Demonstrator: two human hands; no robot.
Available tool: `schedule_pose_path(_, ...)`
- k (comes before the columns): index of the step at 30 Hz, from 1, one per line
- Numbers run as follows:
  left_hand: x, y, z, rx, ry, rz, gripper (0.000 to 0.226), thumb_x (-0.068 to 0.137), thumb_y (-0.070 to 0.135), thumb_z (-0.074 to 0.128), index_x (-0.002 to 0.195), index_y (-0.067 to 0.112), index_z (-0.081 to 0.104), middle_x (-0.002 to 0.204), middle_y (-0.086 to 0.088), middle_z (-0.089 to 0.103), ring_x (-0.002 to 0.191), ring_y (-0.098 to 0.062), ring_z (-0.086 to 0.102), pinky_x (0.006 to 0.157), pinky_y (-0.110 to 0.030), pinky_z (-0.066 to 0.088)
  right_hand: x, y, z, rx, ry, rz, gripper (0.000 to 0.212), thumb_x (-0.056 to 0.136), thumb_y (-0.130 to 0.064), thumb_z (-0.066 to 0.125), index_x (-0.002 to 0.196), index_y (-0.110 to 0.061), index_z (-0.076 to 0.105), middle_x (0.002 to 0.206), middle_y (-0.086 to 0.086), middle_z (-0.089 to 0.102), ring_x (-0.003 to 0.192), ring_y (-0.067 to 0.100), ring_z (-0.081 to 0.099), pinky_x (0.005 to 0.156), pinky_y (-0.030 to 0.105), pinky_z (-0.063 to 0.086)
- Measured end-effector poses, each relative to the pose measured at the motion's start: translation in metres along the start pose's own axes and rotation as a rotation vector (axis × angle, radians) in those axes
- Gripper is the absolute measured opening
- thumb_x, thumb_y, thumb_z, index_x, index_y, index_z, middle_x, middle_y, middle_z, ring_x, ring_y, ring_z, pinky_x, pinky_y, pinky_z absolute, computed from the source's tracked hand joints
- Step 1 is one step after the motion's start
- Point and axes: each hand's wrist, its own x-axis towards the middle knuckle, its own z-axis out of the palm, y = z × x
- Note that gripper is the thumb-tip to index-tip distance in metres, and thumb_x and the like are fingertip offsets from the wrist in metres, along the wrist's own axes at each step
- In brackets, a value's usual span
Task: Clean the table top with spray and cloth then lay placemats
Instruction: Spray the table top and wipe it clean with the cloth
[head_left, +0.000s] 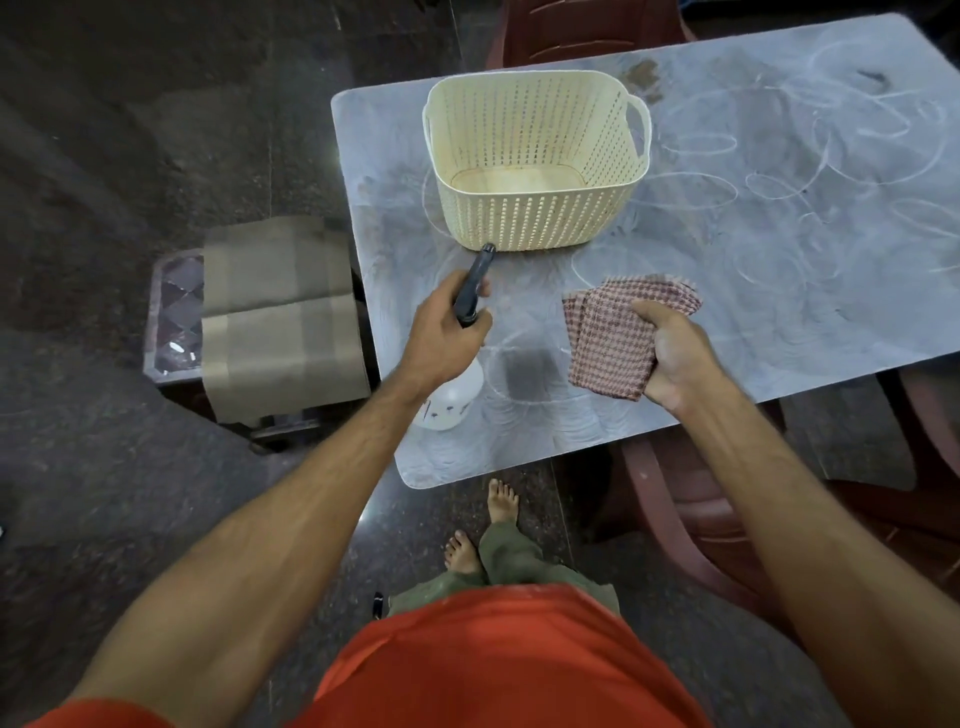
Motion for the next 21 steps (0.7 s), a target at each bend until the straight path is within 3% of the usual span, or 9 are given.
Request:
schedule_pose_path(2,-0.023,-0.007,-0.006,0.022,0.030,-0.064,0.022,0.090,0.006,0.061,0.107,0.021,0.059,0.101,-0.007,0.062,0.070,-0.032,0.062,0.068,-0.041,0.057,-0.004,0.005,0.002,-0.012,-0.019,0.006,0.014,0.098,-0.016,0.053,0.096,-0.009,0.064,0.094,0.009,0.071,0.087,0.025,0.070,0.074,0.041,0.059)
schedule_pose_path(6,-0.066,-0.017,-0.013,0.058,0.117,-0.145,0.004,0.093,0.014,0.061,0.097,0.015,0.060,0.082,-0.005,0.061,0.058,-0.025,0.058,0.055,-0.022,0.050,-0.012,0.018,0.008,-0.039,-0.056,0.020,0.016,0.098,-0.017,0.052,0.102,-0.007,0.064,0.103,0.012,0.070,0.094,0.028,0.068,0.078,0.043,0.058)
schedule_pose_path(8,-0.085,-0.023,-0.016,0.102,0.173,-0.200,0.007,0.093,0.020,0.063,0.093,0.013,0.060,0.072,-0.004,0.058,0.058,-0.033,0.058,0.054,-0.034,0.052,-0.014,0.027,0.009,-0.064,-0.081,0.039,0.019,0.098,-0.019,0.053,0.108,-0.007,0.064,0.107,0.013,0.070,0.097,0.028,0.069,0.075,0.041,0.059)
schedule_pose_path(10,-0.102,-0.028,-0.019,0.136,0.210,-0.262,0.016,0.092,0.027,0.063,0.087,0.013,0.058,0.066,-0.002,0.056,0.057,-0.028,0.056,0.059,-0.040,0.052,-0.018,0.033,0.013,-0.088,-0.101,0.054,0.019,0.098,-0.019,0.053,0.107,-0.007,0.065,0.106,0.012,0.071,0.097,0.028,0.069,0.072,0.039,0.058)
schedule_pose_path(15,-0.133,-0.033,-0.026,0.232,0.252,-0.415,0.028,0.093,0.032,0.062,0.072,0.019,0.048,0.063,0.003,0.051,0.055,-0.012,0.046,0.052,-0.025,0.034,-0.024,0.038,0.022,-0.129,-0.157,0.058,0.018,0.098,-0.019,0.053,0.105,-0.007,0.064,0.104,0.012,0.070,0.092,0.027,0.069,0.067,0.037,0.059)
schedule_pose_path(21,-0.150,-0.029,-0.022,0.222,0.241,-0.474,0.016,0.089,0.026,0.061,0.086,0.011,0.062,0.073,-0.007,0.065,0.063,-0.024,0.057,0.063,-0.035,0.050,-0.025,0.033,0.017,-0.174,-0.201,0.058,0.024,0.097,-0.020,0.053,0.113,-0.005,0.063,0.110,0.014,0.070,0.096,0.029,0.070,0.066,0.037,0.059)
